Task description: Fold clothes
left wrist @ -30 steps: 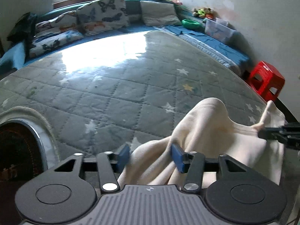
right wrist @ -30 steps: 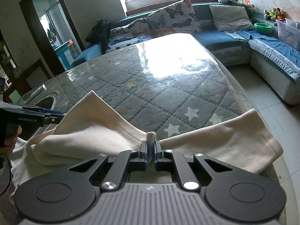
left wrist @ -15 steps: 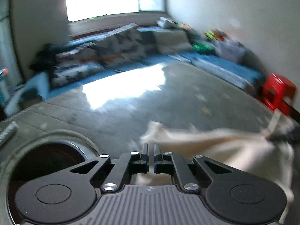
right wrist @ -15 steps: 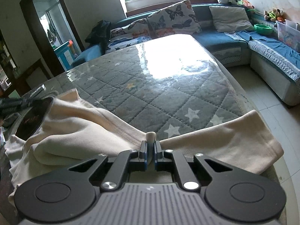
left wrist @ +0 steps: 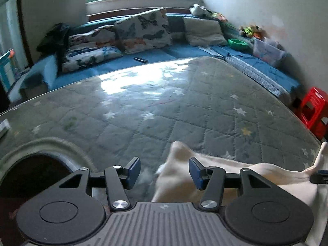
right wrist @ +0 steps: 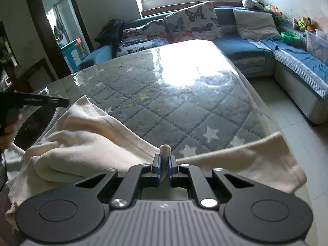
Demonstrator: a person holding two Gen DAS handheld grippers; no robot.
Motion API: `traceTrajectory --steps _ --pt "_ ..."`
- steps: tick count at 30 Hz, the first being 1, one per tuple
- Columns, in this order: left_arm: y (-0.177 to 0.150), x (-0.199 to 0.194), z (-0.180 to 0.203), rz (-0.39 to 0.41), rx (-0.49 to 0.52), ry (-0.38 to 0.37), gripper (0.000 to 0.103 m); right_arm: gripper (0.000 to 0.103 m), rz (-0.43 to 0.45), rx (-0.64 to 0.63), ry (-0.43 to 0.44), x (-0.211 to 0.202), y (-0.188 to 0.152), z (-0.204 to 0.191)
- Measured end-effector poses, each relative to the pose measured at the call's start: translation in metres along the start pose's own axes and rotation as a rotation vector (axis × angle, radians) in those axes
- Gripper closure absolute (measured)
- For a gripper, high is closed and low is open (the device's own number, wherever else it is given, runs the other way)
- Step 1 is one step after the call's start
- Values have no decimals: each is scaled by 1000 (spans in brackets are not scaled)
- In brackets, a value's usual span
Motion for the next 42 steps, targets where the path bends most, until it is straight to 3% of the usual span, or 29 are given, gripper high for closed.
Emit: traceTrajectory --steps 2,3,4,5,7,16,20,24,27,28,35,38,42 --pt "3 11 7 -12 35 -2 49 97 -2 -18 -3 0 6 -1" --pt "4 16 9 -19 52 -2 64 97 -3 -30 -6 -1 10 -2" --pt "4 18 9 -23 61 -4 87 97 -3 -40 -9 -1 14 -2" --pt "3 19 9 -23 62 -5 95 97 -3 -52 -9 -2 19 -4" --pt "1 20 8 -24 65 -8 99 97 1 -92 -11 -4 34 -9" --pt "24 -13 -55 101 -123 120 100 97 67 -212 -48 16 122 -38" --pt "30 4 -79 76 -196 143 100 97 46 -195 -55 51 151 -48" --pt "28 22 -97 33 -247 157 90 93 3 -187 -93 88 163 -52" --pt "21 15 -103 26 -260 159 74 92 -5 -211 -72 85 159 -57" --pt "17 10 -104 28 -260 153 73 92 -7 -219 -64 83 157 -59" --pt "-26 -30 -68 23 -154 8 74 83 -55 -325 47 52 100 -91" --pt "-55 -40 -46 3 -117 -68 75 82 -74 -375 57 45 68 -104" --pt "-87 -45 -24 -12 -33 -47 75 77 -79 -420 41 37 38 -115"
Point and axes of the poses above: each gripper's, at about its wrist camera, not at the fingertips, and x roughly the way its jaws point, z to its right, y to its top, the point moved 5 cm from there along x, roughly the way its jaws point, and after that the axes turned 13 degrees about -z, right-handed, at the moved point
